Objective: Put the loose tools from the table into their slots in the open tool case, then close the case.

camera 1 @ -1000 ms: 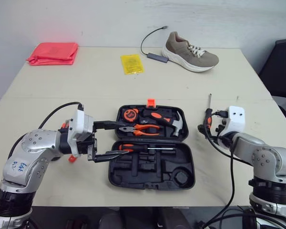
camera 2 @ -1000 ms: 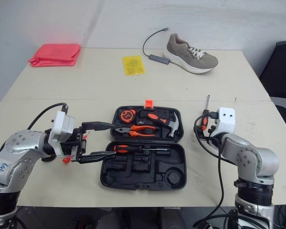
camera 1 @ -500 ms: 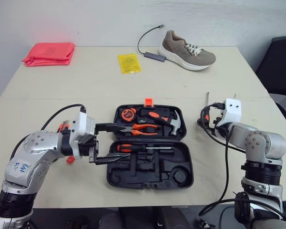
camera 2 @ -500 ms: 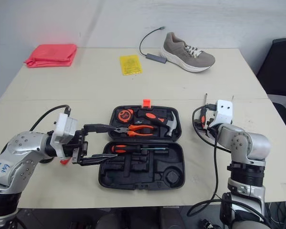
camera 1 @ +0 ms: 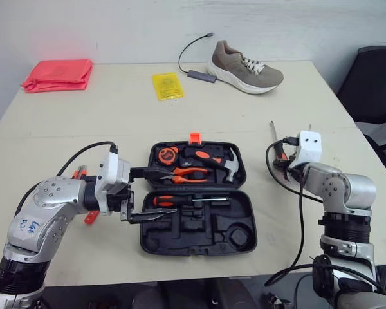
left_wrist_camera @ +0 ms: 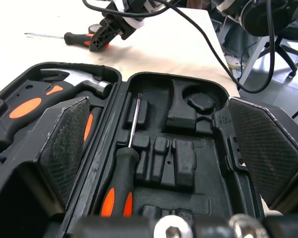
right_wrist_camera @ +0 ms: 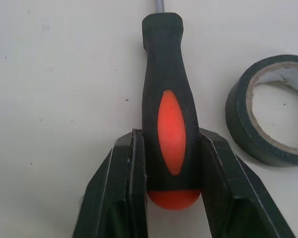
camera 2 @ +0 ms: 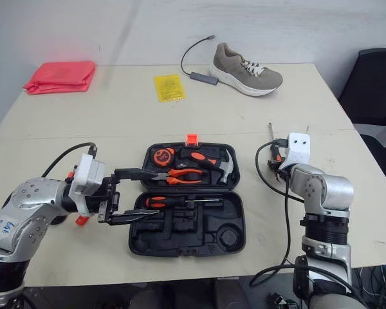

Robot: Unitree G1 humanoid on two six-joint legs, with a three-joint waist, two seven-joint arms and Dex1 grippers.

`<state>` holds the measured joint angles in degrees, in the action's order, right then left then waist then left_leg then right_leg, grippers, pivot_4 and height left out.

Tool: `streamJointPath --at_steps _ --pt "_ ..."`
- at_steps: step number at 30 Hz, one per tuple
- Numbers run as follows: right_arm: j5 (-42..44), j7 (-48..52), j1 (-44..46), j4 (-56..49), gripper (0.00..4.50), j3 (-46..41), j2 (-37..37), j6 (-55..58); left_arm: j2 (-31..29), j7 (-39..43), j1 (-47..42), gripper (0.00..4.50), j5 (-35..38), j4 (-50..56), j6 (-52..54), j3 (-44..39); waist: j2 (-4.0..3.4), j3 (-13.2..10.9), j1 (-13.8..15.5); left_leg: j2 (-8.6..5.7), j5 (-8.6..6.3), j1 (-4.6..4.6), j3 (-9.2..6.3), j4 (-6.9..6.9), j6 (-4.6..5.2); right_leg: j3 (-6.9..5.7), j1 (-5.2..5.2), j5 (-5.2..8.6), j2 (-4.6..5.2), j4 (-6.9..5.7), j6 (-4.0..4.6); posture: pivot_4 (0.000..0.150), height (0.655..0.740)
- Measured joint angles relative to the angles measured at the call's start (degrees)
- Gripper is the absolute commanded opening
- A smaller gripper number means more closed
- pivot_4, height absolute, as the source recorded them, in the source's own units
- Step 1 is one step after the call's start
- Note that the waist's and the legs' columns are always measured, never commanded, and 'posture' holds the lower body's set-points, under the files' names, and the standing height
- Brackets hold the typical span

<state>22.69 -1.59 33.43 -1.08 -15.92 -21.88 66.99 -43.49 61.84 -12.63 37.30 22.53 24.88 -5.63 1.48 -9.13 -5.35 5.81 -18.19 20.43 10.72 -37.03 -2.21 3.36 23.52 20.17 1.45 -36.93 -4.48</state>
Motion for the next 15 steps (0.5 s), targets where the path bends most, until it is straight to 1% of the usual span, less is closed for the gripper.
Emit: streamJointPath --at_steps 4,5,6,9,10,12,15 --pt "-1.32 4.05 -4.07 -2.98 0.98 2.04 -1.16 -6.33 -0.17 1.08 -0.11 4.5 1.04 -0.01 0.65 -0.06 -0.07 -0.05 0.07 -0.04 0.0 0.02 0.03 0.02 0.0 0.0 0.03 0.0 -0.02 0.01 0.0 0.15 0.74" --pt "-1.78 6.58 -5.63 -4.61 0.98 3.4 -2.79 -9.7 -0.37 1.92 -0.19 4.5 1.74 0.0 0.96 -0.06 -0.14 -0.09 0.13 -0.08 0.0 0.03 0.04 0.02 0.01 0.0 0.04 0.0 -0.03 0.01 -0.01 0.15 0.74" --pt "-1.92 7.4 -5.96 -5.23 0.98 3.79 -3.42 -10.8 -0.5 2.18 -0.17 4.5 1.88 0.0 1.04 -0.1 -0.19 -0.12 0.19 -0.1 0.0 0.02 0.04 0.02 0.01 -0.01 0.04 0.0 -0.04 0.01 -0.02 0.15 0.74" --pt "-2.45 15.47 -7.48 -9.67 0.98 6.54 -9.04 -17.21 -1.82 3.91 -0.18 4.5 2.03 0.0 0.99 -0.26 -0.27 -0.17 0.37 -0.09 0.0 0.01 0.06 -0.01 0.02 0.0 0.04 -0.01 -0.04 0.01 -0.03 0.15 0.74" --pt "-2.27 18.49 -7.59 -10.87 0.98 7.35 -10.8 -18.69 -2.32 4.62 -0.14 4.5 2.02 0.0 0.66 -0.4 -0.27 -0.17 0.33 -0.09 0.0 0.0 0.07 -0.01 0.02 0.01 0.04 -0.01 -0.05 0.0 -0.04 0.15 0.74" --pt "-1.81 28.27 -8.13 -14.56 0.98 11.49 -16.74 -22.67 -2.64 6.09 -0.05 4.5 1.66 -0.06 -1.58 -1.15 -0.31 -0.19 0.33 -0.08 0.0 -0.05 0.08 0.04 0.02 0.01 0.03 -0.01 -0.09 0.01 -0.03 0.15 0.74" --pt "0.29 41.25 -8.93 -21.26 0.98 17.95 -23.32 -25.5 -2.4 7.49 0.32 4.5 1.13 -0.34 -5.16 -2.57 -0.3 -0.2 0.44 -0.01 -0.01 -0.04 0.04 0.03 0.01 0.0 0.0 -0.01 -0.02 0.05 -0.03 0.15 0.74"
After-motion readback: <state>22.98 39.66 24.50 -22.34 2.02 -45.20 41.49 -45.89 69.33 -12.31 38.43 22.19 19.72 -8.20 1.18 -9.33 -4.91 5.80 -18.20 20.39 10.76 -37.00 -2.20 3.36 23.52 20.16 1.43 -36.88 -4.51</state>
